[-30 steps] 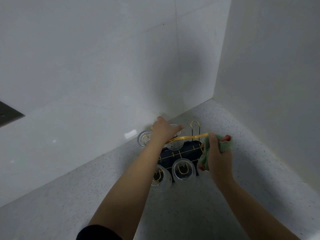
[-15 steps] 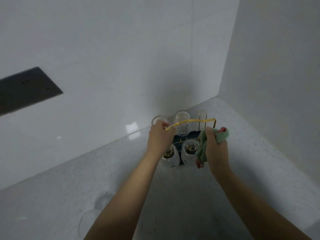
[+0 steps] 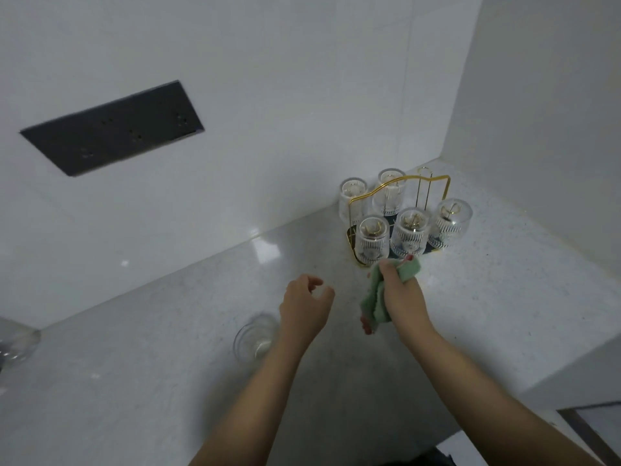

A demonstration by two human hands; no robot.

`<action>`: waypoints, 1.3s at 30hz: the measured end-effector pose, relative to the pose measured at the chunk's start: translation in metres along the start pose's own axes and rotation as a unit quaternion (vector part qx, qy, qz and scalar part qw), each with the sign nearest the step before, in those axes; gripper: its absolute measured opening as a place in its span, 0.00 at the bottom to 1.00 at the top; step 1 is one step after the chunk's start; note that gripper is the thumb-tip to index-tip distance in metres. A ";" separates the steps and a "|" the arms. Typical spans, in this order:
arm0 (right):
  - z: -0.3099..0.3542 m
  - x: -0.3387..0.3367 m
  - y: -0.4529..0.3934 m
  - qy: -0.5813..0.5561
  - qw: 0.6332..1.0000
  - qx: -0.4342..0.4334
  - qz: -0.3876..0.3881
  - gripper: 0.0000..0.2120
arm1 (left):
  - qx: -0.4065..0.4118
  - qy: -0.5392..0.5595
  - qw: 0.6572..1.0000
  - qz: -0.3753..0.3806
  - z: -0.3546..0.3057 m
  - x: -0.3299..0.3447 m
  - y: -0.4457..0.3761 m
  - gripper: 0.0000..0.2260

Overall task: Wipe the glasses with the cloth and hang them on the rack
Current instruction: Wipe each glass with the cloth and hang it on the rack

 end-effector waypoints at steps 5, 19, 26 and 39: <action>-0.024 0.027 0.040 0.027 0.999 0.023 0.005 0.15 | -0.030 -0.101 0.994 0.016 0.050 -0.017 0.027 0.28; -0.038 0.065 0.071 0.063 0.998 0.019 0.002 0.17 | -0.120 -0.144 0.979 0.079 0.143 -0.022 0.040 0.41; -0.033 0.069 0.077 0.066 0.998 0.015 -0.003 0.18 | -0.103 -0.110 0.987 0.061 0.146 -0.032 0.035 0.36; 0.001 0.054 0.104 -0.026 0.999 -0.015 0.014 0.18 | 0.052 0.363 0.926 0.091 0.039 -0.056 0.056 0.39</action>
Point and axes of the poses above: each hand's wrist, its own y-axis away from the middle knuckle, its own x-axis out of the palm, z = x × y, the point moved 9 cm from there along -y, towards the middle knuckle, and after that the axes turned 7 degrees about x, right-handed, at the moved point
